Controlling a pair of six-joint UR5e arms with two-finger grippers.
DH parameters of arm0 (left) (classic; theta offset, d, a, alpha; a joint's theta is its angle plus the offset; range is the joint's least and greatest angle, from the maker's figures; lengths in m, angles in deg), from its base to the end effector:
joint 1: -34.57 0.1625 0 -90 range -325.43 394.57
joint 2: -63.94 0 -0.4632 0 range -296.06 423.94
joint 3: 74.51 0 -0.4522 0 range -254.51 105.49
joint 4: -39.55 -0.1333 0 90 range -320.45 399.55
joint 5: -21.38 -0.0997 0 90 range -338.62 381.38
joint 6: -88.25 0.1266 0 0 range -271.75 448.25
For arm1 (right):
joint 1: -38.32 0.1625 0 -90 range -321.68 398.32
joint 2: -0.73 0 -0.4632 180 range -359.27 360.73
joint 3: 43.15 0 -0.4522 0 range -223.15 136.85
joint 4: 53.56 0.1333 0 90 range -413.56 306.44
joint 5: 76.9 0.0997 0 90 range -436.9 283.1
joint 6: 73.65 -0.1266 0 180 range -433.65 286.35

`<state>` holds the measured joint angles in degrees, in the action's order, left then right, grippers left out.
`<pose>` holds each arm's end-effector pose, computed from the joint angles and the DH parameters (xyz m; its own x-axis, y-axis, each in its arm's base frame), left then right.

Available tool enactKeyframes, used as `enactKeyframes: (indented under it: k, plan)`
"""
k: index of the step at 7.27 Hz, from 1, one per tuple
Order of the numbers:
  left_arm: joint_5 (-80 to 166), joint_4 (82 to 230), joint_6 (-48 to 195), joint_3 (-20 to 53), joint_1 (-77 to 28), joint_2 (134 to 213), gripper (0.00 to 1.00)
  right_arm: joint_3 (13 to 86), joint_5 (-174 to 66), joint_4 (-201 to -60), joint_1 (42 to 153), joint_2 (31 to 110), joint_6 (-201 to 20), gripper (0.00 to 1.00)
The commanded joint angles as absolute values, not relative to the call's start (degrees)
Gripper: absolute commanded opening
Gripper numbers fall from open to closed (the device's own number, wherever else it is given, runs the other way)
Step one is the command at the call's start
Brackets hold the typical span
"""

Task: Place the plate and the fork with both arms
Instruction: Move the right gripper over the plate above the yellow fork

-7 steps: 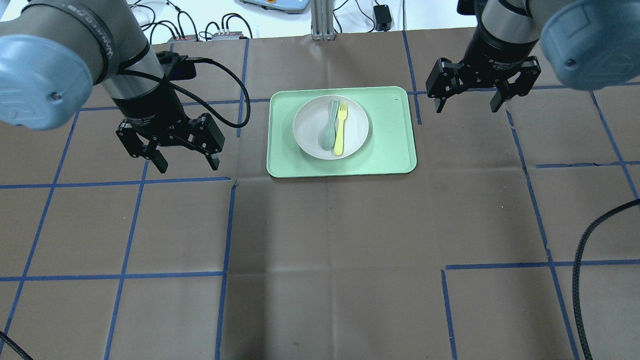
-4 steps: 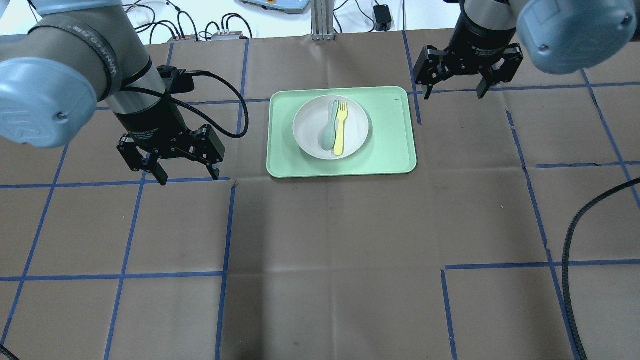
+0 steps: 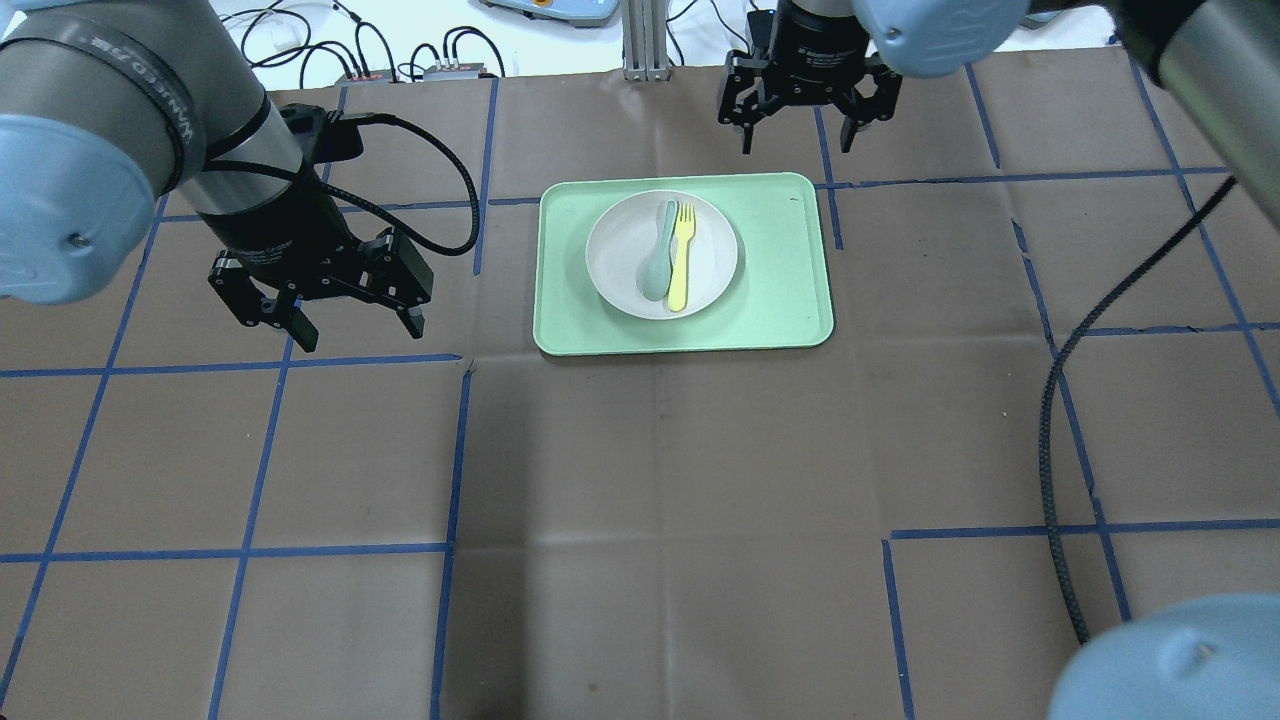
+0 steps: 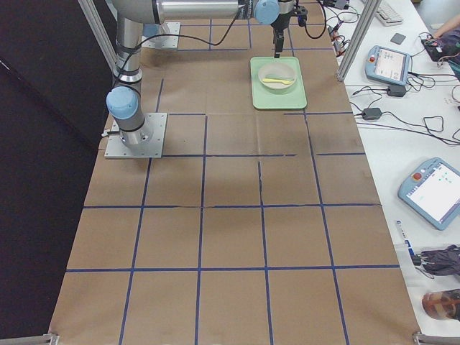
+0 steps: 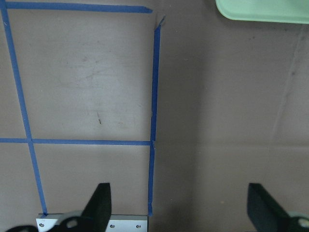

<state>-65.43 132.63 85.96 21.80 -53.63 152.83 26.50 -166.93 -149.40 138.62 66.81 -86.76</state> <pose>-0.1239 -0.5260 0.4452 -0.9957 -0.0789 0.0493 -0.0709 0.9867 0.1461 0.2641 -0.7080 0.4352 -0.9988 0.0489 -0.0085 0.0492 0.9980 -0.0387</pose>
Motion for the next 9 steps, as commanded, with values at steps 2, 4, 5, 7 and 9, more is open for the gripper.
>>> enactKeyframes:
  k: [2,4,5,7,9]
  plan:
    - [-65.5,128.5,85.9,22.0,-50.8,152.8,1.0,15.7,-167.1,-149.4,143.0,55.5,-91.7,1.0]
    - [-65.9,129.6,85.9,22.3,-50.9,153.3,1.0,15.1,-167.1,-152.6,144.2,51.8,-94.0,0.9]
    - [-65.8,128.6,85.9,22.3,-50.9,152.9,1.0,15.4,-167.2,-152.7,144.4,50.5,-94.0,0.76]
    - [-65.6,126.6,86.0,22.3,-50.9,152.3,1.0,16.1,-167.2,-153.0,144.3,48.2,-93.8,0.65]
    - [-65.6,126.6,84.6,22.1,-50.9,151.1,1.0,16.3,-167.2,-154.8,144.2,44.9,-93.8,0.6]
